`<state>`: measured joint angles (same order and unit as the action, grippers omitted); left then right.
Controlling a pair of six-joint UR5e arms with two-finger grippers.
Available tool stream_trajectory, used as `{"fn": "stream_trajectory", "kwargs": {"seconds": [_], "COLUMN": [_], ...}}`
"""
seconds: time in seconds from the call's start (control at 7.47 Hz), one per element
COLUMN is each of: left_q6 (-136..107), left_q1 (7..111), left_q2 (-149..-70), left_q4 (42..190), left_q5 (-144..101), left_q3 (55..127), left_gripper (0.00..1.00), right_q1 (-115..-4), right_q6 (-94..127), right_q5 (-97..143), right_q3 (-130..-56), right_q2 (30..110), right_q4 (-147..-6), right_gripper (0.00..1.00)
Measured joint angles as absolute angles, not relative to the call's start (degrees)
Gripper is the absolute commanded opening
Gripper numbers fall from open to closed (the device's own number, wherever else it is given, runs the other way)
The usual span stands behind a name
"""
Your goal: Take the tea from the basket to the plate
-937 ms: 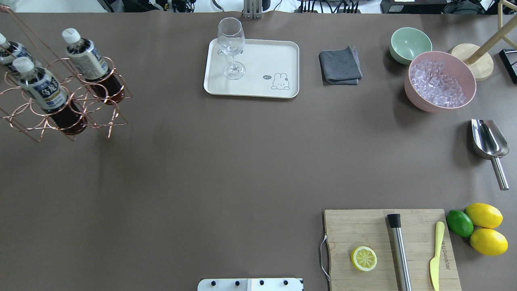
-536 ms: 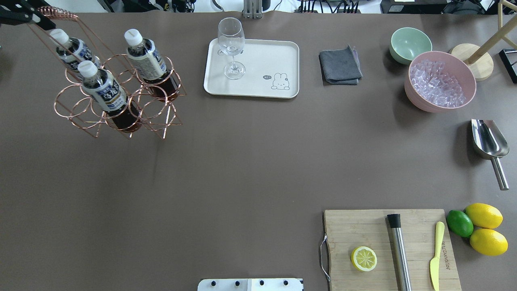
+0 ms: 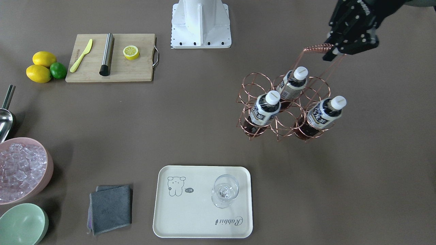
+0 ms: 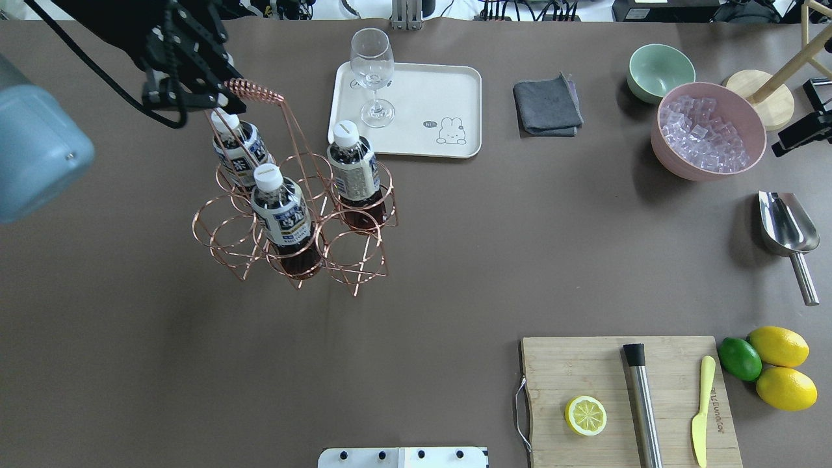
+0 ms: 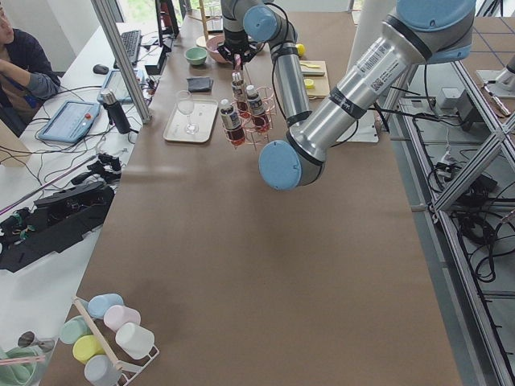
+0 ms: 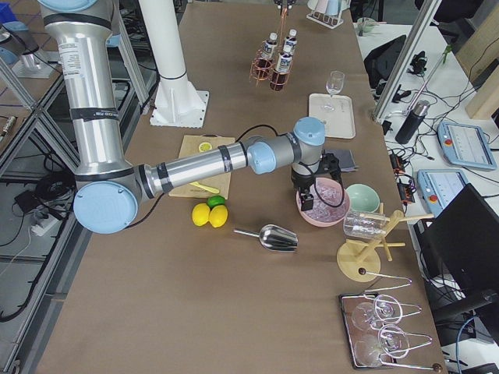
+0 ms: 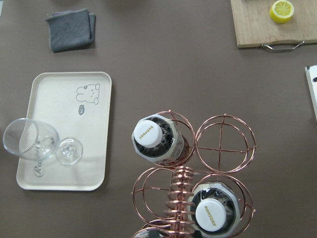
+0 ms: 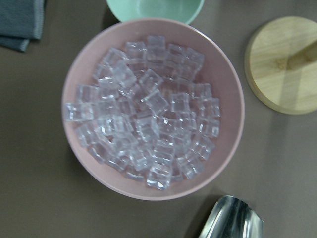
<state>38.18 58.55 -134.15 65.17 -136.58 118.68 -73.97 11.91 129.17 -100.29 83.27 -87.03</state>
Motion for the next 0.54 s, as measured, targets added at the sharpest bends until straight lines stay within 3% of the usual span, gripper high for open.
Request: {"fn": "stream_trajectory", "kwargs": {"seconds": [0.27, 0.54], "left_q6": [30.85, 24.21], "left_q1": [51.54, 46.64], "left_q2": [-135.48, -136.87], "left_q4": [67.99, 68.51], "left_q5": [-133.68, -130.89], "left_q3": [118.75, 118.57], "left_gripper": [0.00, 0.00], "right_q1": [-71.58, -68.48], "right_q6": [12.37, 14.49], "right_q5": [129.38, 130.36], "right_q3": [-105.59, -106.38], "right_q2": [82.24, 82.14], "right_q4": [-82.08, -71.14], "right_gripper": [1.00, 1.00]}}
